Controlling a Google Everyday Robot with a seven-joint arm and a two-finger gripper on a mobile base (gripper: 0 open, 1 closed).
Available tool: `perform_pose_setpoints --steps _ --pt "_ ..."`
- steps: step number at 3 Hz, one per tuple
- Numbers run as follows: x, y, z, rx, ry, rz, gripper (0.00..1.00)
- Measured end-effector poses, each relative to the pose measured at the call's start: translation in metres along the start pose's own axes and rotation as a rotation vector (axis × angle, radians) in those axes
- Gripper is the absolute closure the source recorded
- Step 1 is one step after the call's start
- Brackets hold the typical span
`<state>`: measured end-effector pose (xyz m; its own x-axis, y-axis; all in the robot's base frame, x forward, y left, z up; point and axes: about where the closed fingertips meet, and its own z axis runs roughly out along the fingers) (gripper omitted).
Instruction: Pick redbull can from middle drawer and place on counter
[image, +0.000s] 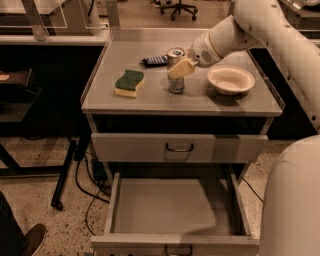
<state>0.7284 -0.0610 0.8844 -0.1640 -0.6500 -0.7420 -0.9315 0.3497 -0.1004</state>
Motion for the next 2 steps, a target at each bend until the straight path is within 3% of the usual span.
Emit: perform_pose_setpoints --steps 2 --pt "0.0 0.0 0.0 0.0 0.0 0.0 0.59"
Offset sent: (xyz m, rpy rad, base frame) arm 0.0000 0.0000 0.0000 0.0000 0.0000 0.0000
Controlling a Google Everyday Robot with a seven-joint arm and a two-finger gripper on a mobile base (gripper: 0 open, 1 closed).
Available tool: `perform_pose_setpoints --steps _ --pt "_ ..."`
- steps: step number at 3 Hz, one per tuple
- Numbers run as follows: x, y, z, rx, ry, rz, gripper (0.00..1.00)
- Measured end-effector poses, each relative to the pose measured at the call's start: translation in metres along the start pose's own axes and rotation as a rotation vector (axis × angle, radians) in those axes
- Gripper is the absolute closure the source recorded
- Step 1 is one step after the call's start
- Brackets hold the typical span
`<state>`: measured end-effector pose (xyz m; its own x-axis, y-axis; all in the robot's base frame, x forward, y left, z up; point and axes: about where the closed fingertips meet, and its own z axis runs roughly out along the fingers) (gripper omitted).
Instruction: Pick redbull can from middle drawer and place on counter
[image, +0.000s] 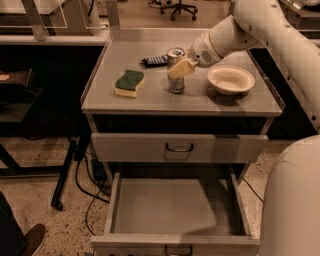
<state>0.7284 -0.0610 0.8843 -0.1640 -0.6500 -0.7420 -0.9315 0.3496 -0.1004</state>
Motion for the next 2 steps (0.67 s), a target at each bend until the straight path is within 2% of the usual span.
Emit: perform_pose_setpoints --steps 2 --pt "0.0 0.0 0.0001 0.0 0.0 0.0 0.12"
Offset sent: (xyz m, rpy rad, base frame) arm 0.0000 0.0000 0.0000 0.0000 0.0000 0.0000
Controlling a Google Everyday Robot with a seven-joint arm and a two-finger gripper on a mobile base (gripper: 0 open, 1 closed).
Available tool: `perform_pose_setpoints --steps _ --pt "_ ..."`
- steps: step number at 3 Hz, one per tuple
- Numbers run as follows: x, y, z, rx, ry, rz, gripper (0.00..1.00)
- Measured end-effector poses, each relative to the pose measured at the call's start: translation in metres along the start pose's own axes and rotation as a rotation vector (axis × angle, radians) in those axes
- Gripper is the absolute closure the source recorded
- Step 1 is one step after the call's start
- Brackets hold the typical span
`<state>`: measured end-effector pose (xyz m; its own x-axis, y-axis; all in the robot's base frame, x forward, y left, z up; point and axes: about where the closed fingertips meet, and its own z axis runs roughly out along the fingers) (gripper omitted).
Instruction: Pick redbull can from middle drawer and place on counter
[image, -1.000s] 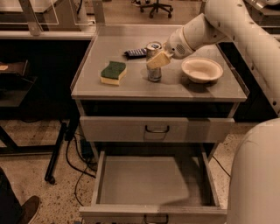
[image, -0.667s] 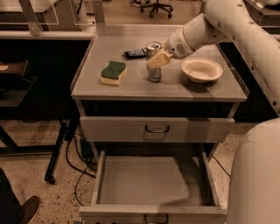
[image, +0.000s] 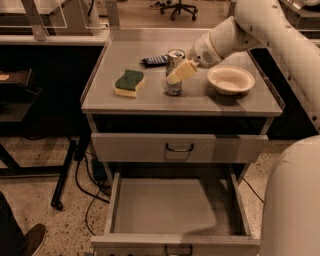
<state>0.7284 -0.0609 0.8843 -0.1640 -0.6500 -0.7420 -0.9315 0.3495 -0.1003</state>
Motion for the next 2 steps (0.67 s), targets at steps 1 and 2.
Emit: perform_pose_setpoints --steps 1,2 --pt "0.0 0.0 0.0001 0.0 0.0 0.0 0.0" --pt "0.0 0.0 0.0001 0.0 0.0 0.0 0.0"
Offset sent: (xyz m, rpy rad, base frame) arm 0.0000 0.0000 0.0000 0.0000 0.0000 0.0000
